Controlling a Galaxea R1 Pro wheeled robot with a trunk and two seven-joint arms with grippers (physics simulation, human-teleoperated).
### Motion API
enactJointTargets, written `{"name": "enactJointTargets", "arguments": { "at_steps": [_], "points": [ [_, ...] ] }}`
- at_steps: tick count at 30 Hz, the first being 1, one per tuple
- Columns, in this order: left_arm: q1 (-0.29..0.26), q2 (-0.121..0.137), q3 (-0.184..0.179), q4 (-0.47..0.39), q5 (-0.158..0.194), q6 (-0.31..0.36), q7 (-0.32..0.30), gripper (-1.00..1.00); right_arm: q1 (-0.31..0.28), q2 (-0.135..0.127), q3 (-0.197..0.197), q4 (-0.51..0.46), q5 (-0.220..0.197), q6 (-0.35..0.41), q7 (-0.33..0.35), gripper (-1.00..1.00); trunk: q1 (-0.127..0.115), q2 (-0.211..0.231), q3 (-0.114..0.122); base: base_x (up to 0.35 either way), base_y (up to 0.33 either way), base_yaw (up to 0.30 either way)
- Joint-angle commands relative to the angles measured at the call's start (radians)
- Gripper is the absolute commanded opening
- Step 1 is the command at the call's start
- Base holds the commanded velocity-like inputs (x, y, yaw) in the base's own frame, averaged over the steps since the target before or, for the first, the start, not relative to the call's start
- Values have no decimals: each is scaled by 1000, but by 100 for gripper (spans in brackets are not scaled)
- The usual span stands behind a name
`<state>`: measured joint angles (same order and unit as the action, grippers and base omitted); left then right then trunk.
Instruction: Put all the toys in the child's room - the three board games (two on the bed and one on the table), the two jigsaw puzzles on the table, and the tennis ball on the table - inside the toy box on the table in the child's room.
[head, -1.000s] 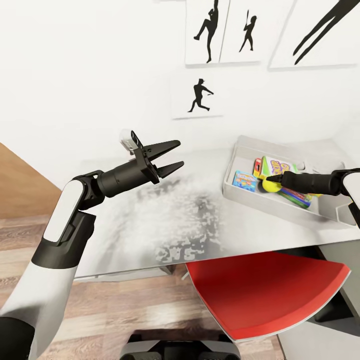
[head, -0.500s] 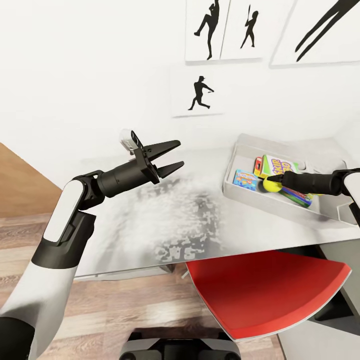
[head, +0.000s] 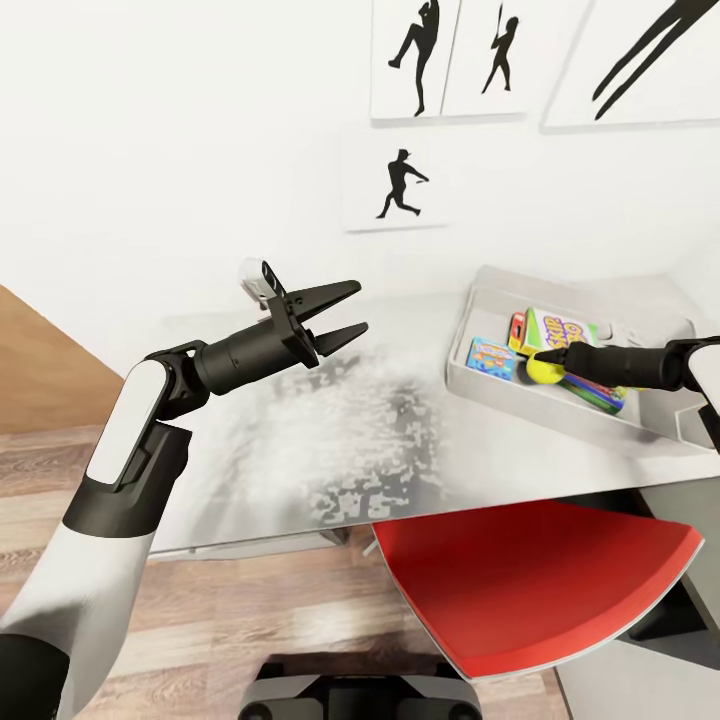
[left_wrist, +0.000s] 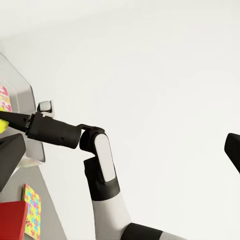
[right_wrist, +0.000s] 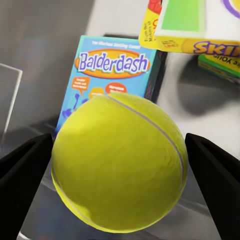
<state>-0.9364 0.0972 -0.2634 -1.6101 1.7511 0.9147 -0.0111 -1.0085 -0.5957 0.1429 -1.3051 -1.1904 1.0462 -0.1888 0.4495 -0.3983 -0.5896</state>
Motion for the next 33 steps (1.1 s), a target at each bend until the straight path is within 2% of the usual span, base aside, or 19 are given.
{"name": "enactJointTargets", "arguments": {
  "at_steps": [1,19,33],
  "points": [
    [-1,1,-1,0,1,1,-1,100,-1,-1,2,0,-11,1,-10,-100,1,-2,-2,0,0,0],
    [-1,0,-1,0,1,1,-1,100,-2,0,1,6,-11,1,-11,-100,1,-2,-28,0,0,0],
    [-1,1,-2,0,1,2,-1,100,-4,-6,-1,6,-11,1,-10,-100,1,-2,-33,0,0,0]
  ]
}}
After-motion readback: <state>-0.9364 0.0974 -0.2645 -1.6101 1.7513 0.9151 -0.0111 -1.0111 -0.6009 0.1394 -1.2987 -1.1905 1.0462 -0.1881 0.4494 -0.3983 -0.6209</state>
